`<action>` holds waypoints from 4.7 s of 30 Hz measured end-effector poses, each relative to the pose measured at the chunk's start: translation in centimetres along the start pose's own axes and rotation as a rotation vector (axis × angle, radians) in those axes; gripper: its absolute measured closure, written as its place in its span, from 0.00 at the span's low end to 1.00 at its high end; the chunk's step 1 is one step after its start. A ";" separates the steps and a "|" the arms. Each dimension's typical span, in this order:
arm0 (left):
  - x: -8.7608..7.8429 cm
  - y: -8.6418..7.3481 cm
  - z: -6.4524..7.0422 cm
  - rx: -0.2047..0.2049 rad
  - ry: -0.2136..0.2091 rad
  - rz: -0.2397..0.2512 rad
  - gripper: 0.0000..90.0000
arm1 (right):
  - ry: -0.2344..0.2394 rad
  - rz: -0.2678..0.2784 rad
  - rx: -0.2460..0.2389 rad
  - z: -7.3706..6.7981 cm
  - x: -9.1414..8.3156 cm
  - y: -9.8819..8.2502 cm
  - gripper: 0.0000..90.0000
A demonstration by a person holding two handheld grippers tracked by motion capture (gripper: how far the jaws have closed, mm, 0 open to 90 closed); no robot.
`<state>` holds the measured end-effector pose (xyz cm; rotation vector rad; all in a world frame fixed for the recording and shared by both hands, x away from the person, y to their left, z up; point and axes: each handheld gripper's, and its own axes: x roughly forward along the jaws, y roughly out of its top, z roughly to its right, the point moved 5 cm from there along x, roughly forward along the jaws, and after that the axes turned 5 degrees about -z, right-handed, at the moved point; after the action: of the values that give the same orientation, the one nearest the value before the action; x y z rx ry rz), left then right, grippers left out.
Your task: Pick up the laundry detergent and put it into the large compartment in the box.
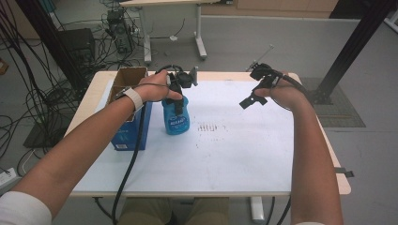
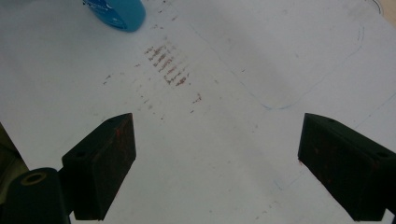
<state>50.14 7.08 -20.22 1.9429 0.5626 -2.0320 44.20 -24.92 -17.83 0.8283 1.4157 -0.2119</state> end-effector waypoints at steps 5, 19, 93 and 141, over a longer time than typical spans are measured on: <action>0.0 0.0 0.0 0.005 0.002 -0.002 0.42 | -0.001 0.002 -0.001 0.0 -0.1 -0.1 0.12; 0.0 -0.3 0.2 -0.006 0.006 0.010 0.43 | -0.002 0.006 -0.001 -0.1 -0.3 -0.3 0.13; -9.3 -5.2 6.7 -0.311 -0.005 0.062 0.43 | -0.041 0.043 -0.042 -4.8 -3.2 -1.6 0.13; -16.6 -9.3 7.0 -0.538 -0.022 0.067 0.43 | -0.073 0.039 -0.084 -6.4 -4.0 -0.4 0.13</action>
<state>40.71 10.98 -2.71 1.5889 0.9137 -1.6372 38.24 -22.60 -13.84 0.7707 1.3305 -0.1501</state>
